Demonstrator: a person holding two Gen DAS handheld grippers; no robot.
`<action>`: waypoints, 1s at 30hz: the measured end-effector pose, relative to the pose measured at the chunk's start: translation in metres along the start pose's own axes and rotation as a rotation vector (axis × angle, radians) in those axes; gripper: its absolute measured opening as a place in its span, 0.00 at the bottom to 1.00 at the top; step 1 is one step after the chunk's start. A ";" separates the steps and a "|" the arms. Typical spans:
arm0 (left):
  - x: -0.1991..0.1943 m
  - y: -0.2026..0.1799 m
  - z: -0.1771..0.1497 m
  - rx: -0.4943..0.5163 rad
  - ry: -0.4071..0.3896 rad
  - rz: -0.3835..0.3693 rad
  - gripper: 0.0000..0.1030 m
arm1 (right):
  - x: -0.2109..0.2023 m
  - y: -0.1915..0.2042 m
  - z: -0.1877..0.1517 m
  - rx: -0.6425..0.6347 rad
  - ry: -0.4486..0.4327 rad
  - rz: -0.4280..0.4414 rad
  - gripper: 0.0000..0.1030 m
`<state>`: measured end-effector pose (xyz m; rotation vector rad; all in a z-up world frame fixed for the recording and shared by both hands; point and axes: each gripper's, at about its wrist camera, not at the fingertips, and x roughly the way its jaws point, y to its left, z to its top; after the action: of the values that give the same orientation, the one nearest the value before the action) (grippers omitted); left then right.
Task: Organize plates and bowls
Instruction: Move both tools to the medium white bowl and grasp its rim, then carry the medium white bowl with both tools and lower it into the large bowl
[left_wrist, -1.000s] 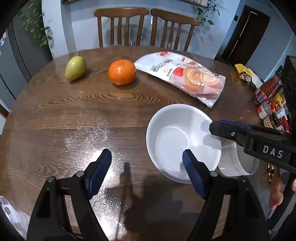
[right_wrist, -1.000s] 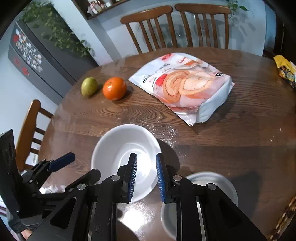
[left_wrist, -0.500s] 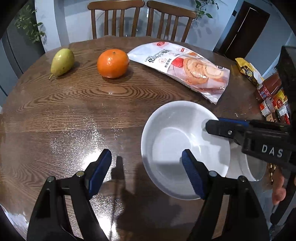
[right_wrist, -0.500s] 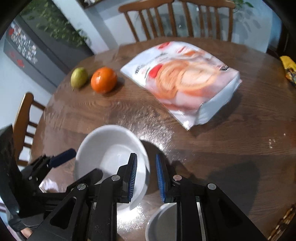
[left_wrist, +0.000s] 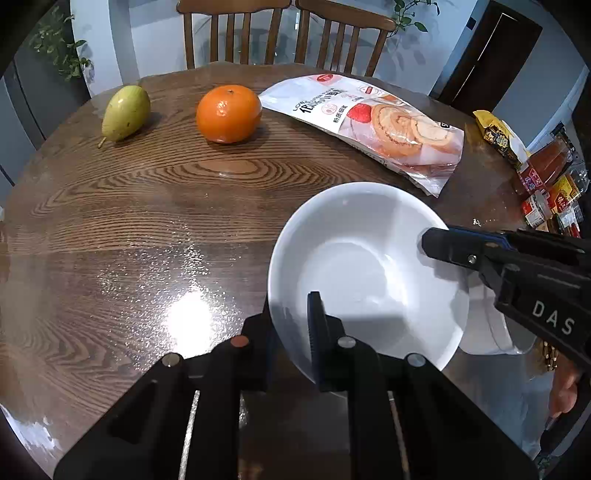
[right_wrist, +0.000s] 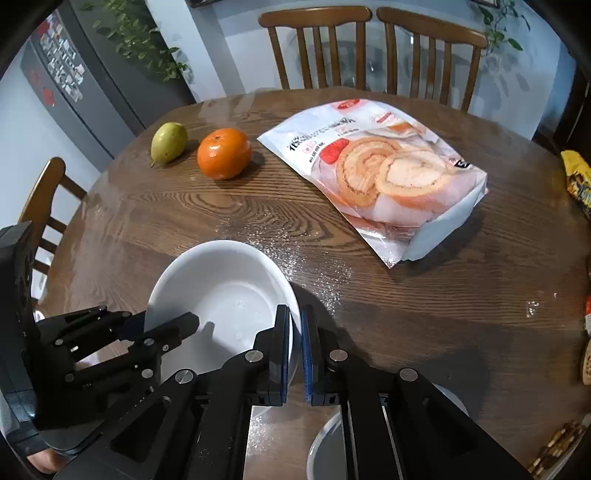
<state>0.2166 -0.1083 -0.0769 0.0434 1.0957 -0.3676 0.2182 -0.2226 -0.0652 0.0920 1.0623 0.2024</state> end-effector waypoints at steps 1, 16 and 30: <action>-0.003 0.000 -0.001 0.006 -0.007 0.008 0.13 | -0.002 0.002 -0.001 -0.002 -0.008 -0.001 0.07; -0.068 -0.010 -0.024 0.085 -0.148 0.050 0.12 | -0.068 0.024 -0.037 0.034 -0.167 0.035 0.07; -0.123 -0.032 -0.070 0.154 -0.243 0.054 0.12 | -0.120 0.039 -0.093 0.078 -0.256 0.065 0.07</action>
<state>0.0969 -0.0897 0.0029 0.1610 0.8228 -0.3970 0.0760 -0.2115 -0.0006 0.2175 0.8125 0.2022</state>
